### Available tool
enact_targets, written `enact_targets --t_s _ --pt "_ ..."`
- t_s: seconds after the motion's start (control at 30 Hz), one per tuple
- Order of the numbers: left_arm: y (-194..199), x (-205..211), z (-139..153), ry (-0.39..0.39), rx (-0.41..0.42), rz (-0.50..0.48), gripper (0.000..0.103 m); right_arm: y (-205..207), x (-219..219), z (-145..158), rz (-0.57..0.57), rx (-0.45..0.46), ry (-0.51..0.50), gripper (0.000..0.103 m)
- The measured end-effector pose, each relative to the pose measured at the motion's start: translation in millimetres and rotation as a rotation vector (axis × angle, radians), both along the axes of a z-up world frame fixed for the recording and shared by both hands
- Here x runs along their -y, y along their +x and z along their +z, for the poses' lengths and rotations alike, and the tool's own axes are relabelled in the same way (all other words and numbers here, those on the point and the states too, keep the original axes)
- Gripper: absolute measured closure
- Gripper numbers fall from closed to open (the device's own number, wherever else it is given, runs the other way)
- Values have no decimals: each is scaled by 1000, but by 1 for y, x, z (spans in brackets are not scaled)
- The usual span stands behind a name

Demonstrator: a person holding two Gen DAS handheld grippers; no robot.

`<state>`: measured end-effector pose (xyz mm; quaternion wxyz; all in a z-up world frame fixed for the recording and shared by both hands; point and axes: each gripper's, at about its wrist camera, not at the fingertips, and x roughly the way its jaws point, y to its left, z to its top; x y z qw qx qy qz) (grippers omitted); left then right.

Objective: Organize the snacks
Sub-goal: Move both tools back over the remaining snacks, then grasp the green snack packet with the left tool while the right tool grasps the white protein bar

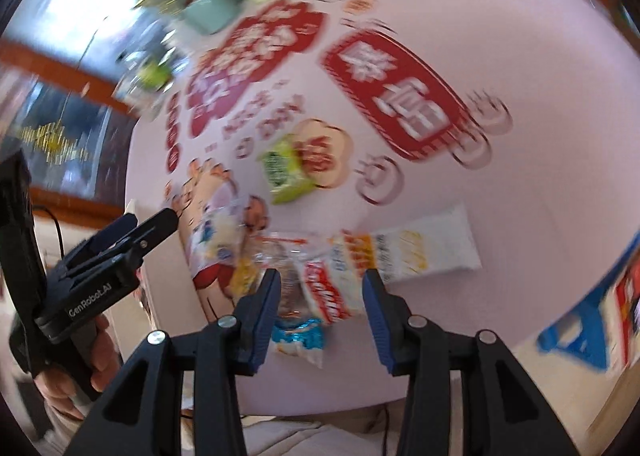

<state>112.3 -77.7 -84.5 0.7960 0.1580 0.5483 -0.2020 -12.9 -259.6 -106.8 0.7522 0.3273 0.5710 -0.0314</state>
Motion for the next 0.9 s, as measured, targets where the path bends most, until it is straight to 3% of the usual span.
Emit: enact_targets --t_s 0.27,0.53,0.9 --pt "24 35 -44 25 -91 -10 18 -10 31 -47 -167 -106 179 55" --pt "42 55 -80 13 -170 35 18 -1 51 -82 -286 -176 242 53" --pt "58 76 -108 47 -193 90 18 45 31 -78 -142 -183 -8 51"
